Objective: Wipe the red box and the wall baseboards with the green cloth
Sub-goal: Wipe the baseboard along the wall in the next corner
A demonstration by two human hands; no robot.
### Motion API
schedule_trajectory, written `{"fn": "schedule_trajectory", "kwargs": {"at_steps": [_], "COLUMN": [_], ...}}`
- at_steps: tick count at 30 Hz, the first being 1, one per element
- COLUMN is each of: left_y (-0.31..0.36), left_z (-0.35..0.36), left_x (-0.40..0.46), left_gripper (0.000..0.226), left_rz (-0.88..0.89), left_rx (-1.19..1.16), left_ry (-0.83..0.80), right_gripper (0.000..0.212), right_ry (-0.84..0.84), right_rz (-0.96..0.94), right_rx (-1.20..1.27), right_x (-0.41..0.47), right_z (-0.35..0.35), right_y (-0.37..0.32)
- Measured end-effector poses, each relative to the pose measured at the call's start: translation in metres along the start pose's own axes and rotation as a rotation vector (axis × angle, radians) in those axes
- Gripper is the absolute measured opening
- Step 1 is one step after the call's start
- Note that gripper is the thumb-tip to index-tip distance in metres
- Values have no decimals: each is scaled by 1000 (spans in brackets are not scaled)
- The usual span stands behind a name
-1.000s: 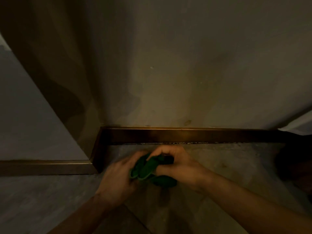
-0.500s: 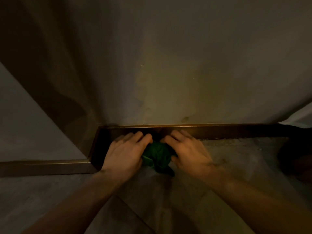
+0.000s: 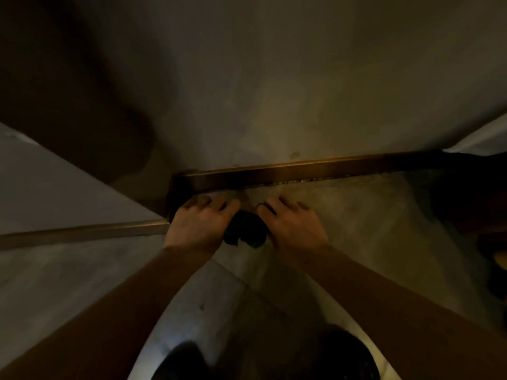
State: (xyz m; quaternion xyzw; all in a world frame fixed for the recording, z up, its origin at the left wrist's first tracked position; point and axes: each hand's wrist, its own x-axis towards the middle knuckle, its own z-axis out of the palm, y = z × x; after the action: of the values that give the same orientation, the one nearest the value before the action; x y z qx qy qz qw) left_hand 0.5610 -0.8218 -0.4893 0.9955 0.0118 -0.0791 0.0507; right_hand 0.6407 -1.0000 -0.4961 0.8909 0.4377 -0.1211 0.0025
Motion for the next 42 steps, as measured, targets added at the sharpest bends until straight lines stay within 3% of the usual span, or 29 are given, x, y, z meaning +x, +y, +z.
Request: {"fn": "schedule_trajectory", "kwargs": {"at_steps": [3,8,15,24,28,36,42], "left_y": [8,33,79,116,117,136,146], "left_z": [-39,-133,-320,-525,-581,-691,-754], "left_x": [-27,-71,-129,-198,-215,-263,-313], "left_gripper": [50,56,50,33,44,40,46], "left_rz": [8,29,92,107,85,29,-112], "left_rx": [-61,-161,-155,-232,-206,-84,-54], "left_ry": [-118,-176,-226,-152,-101,74,225], "right_gripper": [47,53,45,38,39,34,38], "right_ry": [-57,-135,-154,-85,7,203,289], "right_rz": [-1,40,193,344,322,219,75], "right_rx": [70,120,144,199,193,162,124], "right_x": [-32,-88,-171,-257,-277,-321,-341], "right_z": [-42,-138,-325,-527,-583,-677,-740], "right_y": [-14,-39,-82,-131,-145,-170,-190]}}
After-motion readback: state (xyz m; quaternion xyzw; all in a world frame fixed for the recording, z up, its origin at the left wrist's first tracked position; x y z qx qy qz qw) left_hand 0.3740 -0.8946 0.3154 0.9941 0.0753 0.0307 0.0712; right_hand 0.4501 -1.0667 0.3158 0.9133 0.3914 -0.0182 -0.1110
